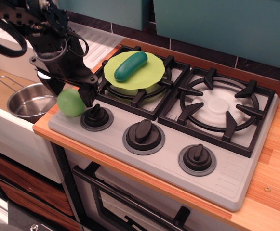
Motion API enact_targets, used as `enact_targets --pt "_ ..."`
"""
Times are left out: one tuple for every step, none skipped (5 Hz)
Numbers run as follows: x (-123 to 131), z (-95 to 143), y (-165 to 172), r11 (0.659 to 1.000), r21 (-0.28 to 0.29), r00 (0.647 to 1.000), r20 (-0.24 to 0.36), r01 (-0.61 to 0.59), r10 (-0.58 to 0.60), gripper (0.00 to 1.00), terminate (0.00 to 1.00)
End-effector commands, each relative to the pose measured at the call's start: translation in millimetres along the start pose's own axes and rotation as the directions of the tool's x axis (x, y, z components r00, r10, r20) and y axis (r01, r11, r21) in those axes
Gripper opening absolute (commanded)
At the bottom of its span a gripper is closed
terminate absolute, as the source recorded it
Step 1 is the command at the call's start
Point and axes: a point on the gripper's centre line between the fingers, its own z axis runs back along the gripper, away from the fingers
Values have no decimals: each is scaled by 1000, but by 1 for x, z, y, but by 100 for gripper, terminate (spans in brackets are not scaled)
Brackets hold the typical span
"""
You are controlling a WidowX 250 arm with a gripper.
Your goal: Put cucumber on plate and pear in pot or pan in sink
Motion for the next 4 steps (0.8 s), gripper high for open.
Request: enact_targets --pt "0 0 -1 1000 -8 1000 27 2 -2 100 0" --pt "-4 -3 -2 1000 -20 1000 20 -14 14 100 0" --pt "-8 -9 -3 999 -35 1000 24 -18 19 100 0" --pt "-11 -10 -1 998 -56 999 25 -18 20 100 0"
